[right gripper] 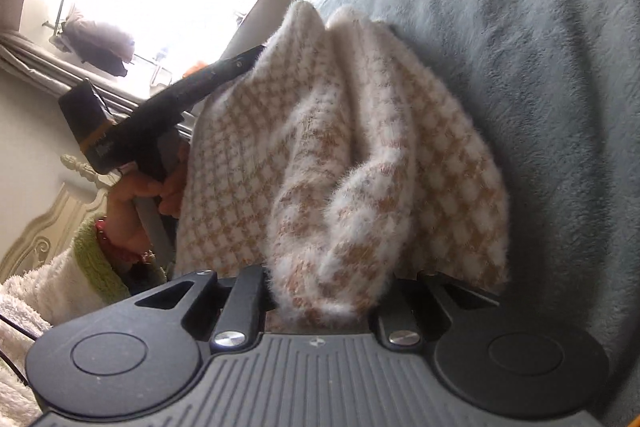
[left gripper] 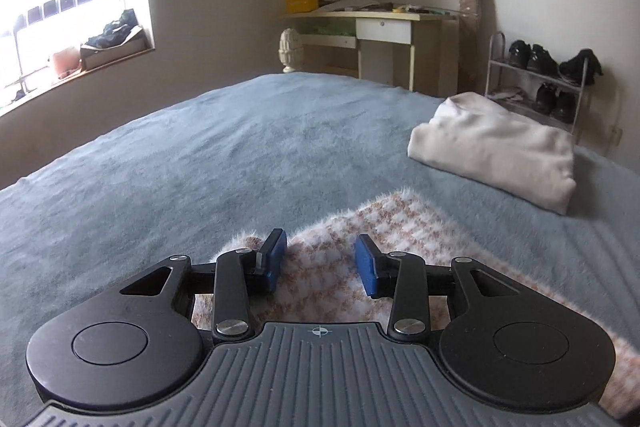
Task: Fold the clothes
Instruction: 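Open the left gripper and withdraw it from the folded cardigan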
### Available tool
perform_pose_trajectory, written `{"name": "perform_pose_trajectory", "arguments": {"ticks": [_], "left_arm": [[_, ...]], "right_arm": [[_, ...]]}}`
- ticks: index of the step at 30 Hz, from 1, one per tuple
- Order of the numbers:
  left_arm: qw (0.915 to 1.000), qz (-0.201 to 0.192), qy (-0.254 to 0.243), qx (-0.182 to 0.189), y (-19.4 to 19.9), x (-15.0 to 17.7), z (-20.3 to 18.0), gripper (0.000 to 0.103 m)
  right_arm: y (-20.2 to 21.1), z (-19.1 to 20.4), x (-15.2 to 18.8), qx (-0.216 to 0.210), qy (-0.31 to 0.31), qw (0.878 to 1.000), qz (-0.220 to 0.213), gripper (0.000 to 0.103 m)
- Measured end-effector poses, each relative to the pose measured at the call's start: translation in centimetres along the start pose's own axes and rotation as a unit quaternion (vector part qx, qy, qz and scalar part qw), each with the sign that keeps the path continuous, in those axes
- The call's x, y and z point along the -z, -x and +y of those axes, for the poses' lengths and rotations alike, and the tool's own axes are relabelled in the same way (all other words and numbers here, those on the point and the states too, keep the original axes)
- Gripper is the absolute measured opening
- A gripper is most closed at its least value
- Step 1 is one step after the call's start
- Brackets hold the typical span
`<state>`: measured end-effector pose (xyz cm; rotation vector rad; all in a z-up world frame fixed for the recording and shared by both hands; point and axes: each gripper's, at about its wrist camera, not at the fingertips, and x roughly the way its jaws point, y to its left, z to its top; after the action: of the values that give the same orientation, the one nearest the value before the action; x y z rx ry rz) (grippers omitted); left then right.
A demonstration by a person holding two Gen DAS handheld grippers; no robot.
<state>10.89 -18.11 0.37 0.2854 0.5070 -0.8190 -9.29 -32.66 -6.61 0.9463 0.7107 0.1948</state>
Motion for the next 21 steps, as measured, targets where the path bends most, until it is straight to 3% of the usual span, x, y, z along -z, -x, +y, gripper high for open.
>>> {"name": "perform_pose_trajectory", "arguments": {"ticks": [7, 11, 15, 16, 17, 21], "left_arm": [[0.997, -0.003, 0.011, 0.076, 3.6, -0.1, -1.2, 0.038], [0.9927, 0.041, -0.033, 0.109, 3.3, 2.2, -3.7, 0.038], [0.9902, 0.024, -0.121, 0.065, 2.5, 4.8, -6.5, 0.04], [0.9894, 0.02, -0.131, 0.06, 2.5, 5.0, -6.8, 0.04], [0.9898, 0.02, -0.127, 0.061, 2.4, 4.9, -6.8, 0.04], [0.991, 0.019, -0.114, 0.068, 2.3, 4.9, -6.3, 0.04]], "right_arm": [[0.1, -0.8, -0.6, 0.0, -0.001, 1.0, 0.002, 0.014], [0.2, -1.2, -0.7, -0.002, -0.01, 1.0, 0.001, 0.014], [0.5, -1.5, -0.8, -0.001, -0.022, 1.0, 0.0, 0.017], [0.7, -1.5, -0.9, 0.003, -0.024, 1.0, 0.001, 0.023], [1.2, -1.4, -1.0, 0.012, -0.023, 1.0, 0.003, 0.031], [4.5, -0.9, -1.4, 0.059, -0.004, 0.998, 0.006, 0.046]]}}
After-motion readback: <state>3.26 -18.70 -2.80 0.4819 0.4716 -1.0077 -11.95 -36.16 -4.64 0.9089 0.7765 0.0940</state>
